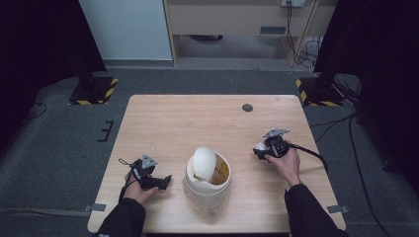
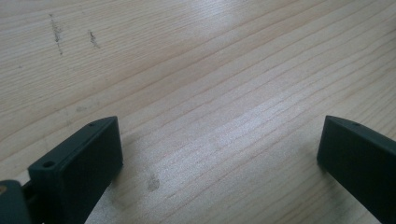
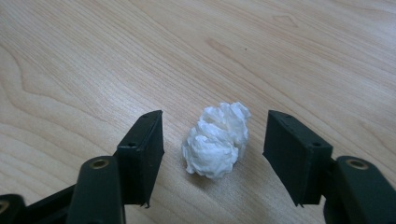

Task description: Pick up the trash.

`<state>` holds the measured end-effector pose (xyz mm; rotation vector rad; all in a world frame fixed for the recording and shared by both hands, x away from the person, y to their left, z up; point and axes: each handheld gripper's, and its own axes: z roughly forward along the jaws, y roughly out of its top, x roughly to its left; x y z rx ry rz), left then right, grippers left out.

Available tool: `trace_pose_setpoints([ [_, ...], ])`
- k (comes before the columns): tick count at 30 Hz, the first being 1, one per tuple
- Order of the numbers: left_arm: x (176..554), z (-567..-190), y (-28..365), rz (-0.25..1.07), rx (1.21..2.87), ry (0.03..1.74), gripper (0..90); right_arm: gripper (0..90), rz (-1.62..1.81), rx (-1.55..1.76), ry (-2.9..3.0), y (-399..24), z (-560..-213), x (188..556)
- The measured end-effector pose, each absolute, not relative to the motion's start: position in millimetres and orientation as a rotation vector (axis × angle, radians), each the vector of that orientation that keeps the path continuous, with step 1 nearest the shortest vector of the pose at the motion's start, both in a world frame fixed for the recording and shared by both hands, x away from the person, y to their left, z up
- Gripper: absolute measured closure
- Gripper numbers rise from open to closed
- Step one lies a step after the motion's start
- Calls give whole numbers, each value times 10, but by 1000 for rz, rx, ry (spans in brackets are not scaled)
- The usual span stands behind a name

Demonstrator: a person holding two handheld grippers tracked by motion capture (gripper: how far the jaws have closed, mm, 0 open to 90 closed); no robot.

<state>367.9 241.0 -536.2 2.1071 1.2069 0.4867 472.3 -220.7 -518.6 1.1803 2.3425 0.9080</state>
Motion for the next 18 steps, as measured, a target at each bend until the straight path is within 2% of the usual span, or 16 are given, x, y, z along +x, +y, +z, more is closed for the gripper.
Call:
trace_pose_setpoints([
  [12,3679,-5361,2410,487,2107,1207,0,462,895,1206,2352,-2190,-5212,4756],
  [18,3679,-5361,2410,487,2108,1207,0,532,878,1208,2371,-2188,-5230,4758],
])
